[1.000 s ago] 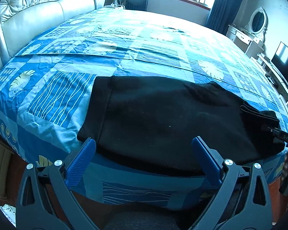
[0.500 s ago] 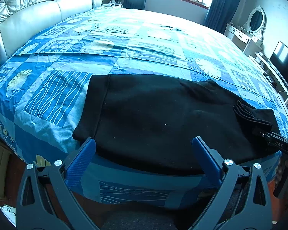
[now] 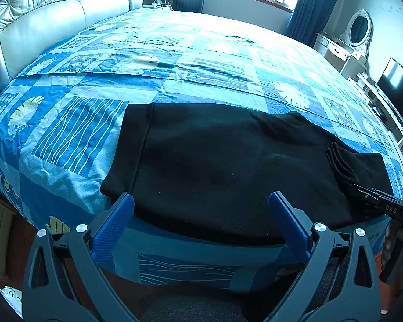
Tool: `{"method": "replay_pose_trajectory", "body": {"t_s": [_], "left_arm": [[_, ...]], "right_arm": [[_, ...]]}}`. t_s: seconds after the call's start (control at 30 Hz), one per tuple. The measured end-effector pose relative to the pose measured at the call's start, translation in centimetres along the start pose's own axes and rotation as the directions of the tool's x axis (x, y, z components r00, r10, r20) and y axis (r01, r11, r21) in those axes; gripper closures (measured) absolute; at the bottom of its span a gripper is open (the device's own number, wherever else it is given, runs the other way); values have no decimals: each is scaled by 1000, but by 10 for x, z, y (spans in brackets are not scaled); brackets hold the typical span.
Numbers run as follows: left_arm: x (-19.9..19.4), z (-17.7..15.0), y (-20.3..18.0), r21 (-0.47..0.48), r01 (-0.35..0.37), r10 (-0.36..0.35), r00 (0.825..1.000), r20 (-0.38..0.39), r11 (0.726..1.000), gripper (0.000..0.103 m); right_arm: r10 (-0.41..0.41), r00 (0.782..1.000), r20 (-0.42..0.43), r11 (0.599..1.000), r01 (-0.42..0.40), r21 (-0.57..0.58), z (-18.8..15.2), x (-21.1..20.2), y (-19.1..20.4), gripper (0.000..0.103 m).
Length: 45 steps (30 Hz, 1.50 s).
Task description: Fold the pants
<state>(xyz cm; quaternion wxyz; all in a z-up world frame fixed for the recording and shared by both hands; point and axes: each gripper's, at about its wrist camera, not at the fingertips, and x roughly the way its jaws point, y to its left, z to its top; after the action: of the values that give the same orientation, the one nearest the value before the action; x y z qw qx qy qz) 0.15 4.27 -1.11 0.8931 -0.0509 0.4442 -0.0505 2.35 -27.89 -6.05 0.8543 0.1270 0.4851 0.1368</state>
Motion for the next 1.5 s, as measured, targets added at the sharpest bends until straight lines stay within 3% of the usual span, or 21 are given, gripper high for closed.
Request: {"method": "replay_pose_trajectory", "body": {"t_s": [0.07,0.33,0.57,0.67,0.73,0.83,0.97,1.03,1.1,1.17,1.27,1.3,1.37,1.4,1.5], "left_arm": [[0,0,0,-1,0,0,1000,-1,1000,3],[2,-1,0,-6,7,-7,1000,-5,1000,3],[2,-3,-3,3,8,-8,1000,-10,1000,3],[2,-4,-2,1,7,-7,1000,-11,1000,3],[1,-4,-1,-7,15,-15,1000,-16,1000,3],[0,-5,-1,-15,21,-22,1000,-15,1000,3],[1,-6,-5,-3,27,-27,999,-20,1000,3],[2,-7,-7,2,34,-34,999,-24,999,3],[3,-8,-9,3,36,-36,999,-29,999,3],[4,-9,-10,-2,39,-39,999,-39,999,3],[8,-13,-10,-16,47,-48,997,-57,999,3],[9,-14,-11,-19,50,-51,997,-63,999,3],[11,-16,-12,-26,56,-57,995,-77,998,3],[12,-17,-12,-28,59,-61,995,-83,998,3],[14,-19,-15,-29,70,-73,993,-92,997,3]], "right_arm": [[47,999,-12,999,-47,15,0,2,3,55],[98,994,-56,995,-95,44,-5,16,5,44],[119,992,-36,992,-118,41,-8,18,10,34],[201,979,-40,979,-199,49,2,1,12,34],[264,964,25,963,-265,46,14,-29,4,34],[290,947,135,948,-304,91,28,-71,-33,34],[162,943,292,927,-247,281,32,-122,-137,34],[74,951,299,875,-206,438,23,-125,-196,34],[77,957,281,816,-223,534,13,-113,-232,34],[125,948,293,754,-283,593,4,-96,-256,34],[195,933,304,700,-349,622,0,-73,-267,38],[214,930,298,695,-360,622,0,-67,-267,45],[210,939,273,702,-339,626,0,-56,-268,59],[203,944,259,705,-324,631,0,-52,-268,71],[176,959,224,721,-280,634,-4,-41,-270,81]]}}
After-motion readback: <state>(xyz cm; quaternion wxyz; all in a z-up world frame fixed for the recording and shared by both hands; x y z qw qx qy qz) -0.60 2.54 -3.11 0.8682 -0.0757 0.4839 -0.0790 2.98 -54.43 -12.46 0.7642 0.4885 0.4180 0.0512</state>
